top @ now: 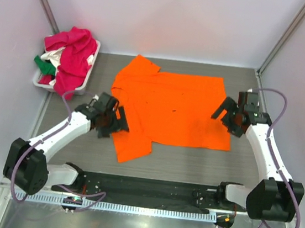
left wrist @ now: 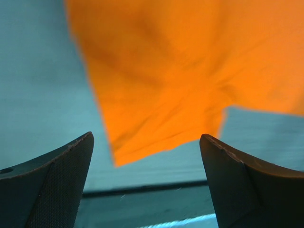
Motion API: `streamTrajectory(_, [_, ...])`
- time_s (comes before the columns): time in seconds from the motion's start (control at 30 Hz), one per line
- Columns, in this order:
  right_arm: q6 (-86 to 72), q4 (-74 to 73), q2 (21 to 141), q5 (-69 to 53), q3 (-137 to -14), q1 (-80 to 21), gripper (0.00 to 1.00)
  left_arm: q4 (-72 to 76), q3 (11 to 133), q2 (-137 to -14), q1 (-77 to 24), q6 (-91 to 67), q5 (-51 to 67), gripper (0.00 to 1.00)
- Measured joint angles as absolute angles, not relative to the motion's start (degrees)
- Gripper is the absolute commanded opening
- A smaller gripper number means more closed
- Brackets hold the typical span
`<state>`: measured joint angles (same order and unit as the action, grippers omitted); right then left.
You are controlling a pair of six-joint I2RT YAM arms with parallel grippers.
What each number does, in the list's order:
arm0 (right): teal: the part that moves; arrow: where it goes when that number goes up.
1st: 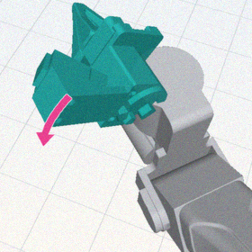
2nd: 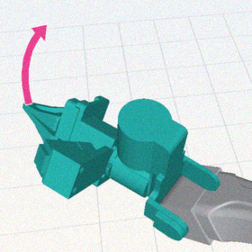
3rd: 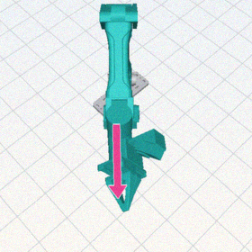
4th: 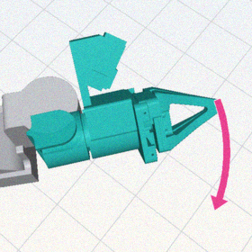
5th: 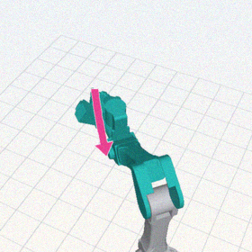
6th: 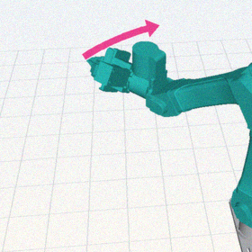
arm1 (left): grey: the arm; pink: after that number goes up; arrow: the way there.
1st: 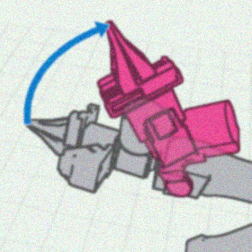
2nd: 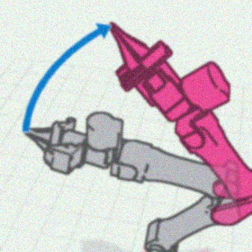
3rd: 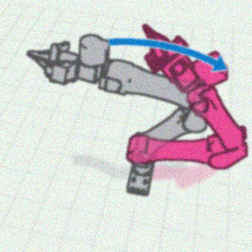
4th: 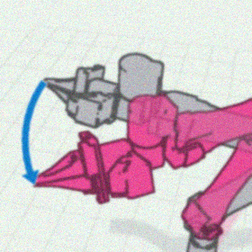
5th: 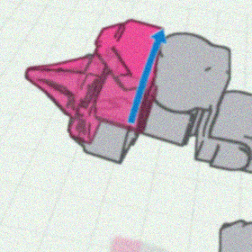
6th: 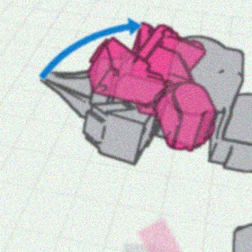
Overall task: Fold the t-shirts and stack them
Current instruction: Flatten the tshirt out
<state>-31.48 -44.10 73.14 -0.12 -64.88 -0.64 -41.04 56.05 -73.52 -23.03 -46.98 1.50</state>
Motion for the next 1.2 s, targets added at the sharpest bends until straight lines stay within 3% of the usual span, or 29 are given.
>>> streamTrajectory(0.23, [-34.7, -46.3, 59.9, -2.1, -43.0, -0.6, 1.00, -40.8, 34.5, -58.0, -27.8, -56.2, 1.0, 0.84])
streamTrajectory(0.53, [-39.0, -46.2, 56.0, 1.3, -40.3, 1.1, 1.00, -34.5, 28.2, -57.8, -37.3, -64.9, 0.4, 0.73])
streamTrajectory(0.67, [-40.5, -45.7, 57.5, 3.5, -40.3, 3.2, 1.00, -32.1, 27.6, -60.0, -41.2, -67.6, -0.6, 0.55])
streamTrajectory(0.73, [-40.8, -45.0, 58.5, 4.0, -40.3, 4.7, 0.98, -30.9, 27.6, -61.5, -41.6, -68.4, -1.0, 0.38])
streamTrajectory(0.77, [-40.8, -44.7, 58.8, 4.0, -40.3, 5.3, 0.97, -30.3, 27.6, -62.1, -41.6, -68.7, -1.3, 0.20])
streamTrajectory(0.87, [-40.8, -42.9, 61.0, 3.9, -40.3, 8.4, 0.90, -29.3, 27.6, -63.4, -41.6, -68.9, -2.4, 0.00])
streamTrajectory(1.2, [-40.4, -35.0, 68.7, 2.1, -37.3, 13.6, 0.56, -29.6, 28.0, -61.0, -41.6, -68.6, -5.3, 0.00])
